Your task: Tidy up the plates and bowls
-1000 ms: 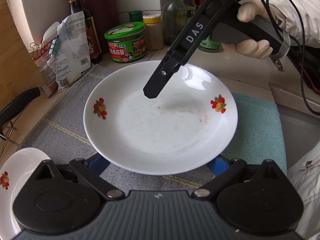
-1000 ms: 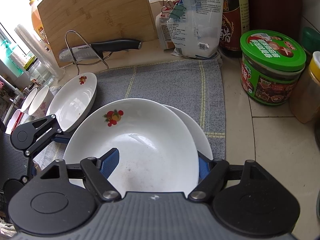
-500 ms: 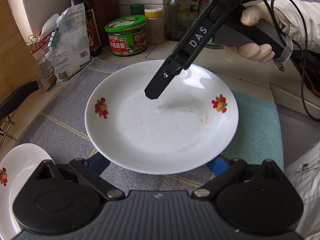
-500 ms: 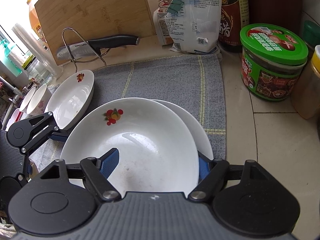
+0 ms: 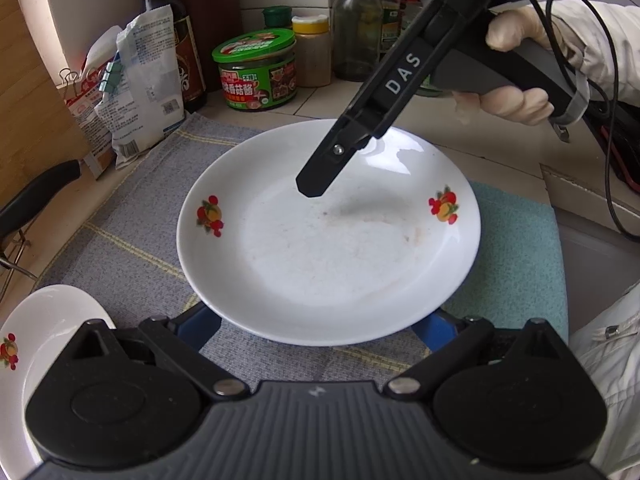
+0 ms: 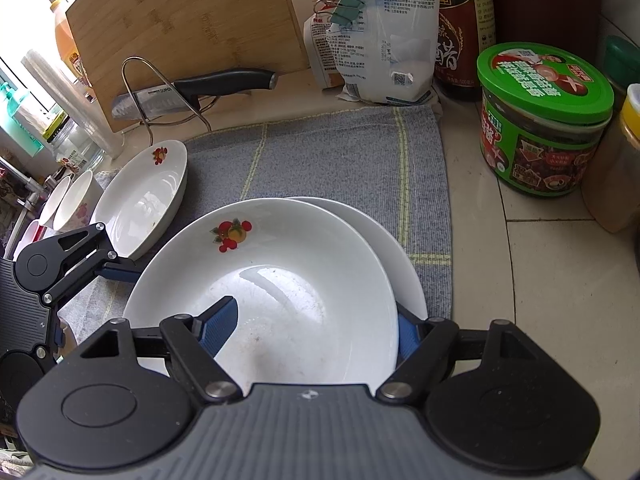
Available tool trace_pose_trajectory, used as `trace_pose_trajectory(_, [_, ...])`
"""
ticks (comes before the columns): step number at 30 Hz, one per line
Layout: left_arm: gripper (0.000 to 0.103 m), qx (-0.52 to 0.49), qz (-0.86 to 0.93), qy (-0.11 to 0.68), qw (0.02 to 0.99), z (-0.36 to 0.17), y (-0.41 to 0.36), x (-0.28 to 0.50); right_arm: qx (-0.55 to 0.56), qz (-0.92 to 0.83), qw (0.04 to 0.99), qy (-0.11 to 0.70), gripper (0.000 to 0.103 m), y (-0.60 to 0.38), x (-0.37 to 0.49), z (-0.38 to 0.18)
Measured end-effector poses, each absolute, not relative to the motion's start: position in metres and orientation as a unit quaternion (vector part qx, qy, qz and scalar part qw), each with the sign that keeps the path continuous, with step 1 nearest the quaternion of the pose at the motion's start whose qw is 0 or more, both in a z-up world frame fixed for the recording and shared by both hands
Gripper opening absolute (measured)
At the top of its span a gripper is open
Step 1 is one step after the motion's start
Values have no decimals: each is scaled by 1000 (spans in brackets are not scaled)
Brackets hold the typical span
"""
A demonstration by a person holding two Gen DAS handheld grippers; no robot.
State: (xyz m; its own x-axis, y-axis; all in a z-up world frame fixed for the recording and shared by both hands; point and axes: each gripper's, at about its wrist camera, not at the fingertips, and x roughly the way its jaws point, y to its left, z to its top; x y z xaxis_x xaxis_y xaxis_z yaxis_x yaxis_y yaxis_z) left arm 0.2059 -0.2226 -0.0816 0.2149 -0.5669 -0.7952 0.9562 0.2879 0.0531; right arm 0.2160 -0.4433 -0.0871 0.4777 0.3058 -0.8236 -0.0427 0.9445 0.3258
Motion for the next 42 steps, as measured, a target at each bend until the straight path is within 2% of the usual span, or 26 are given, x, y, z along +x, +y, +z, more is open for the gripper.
trace_pose_trajectory(42, [100,310,-529,345,711,-86,-218,196,149,91,849,499,85,-449,198,-82])
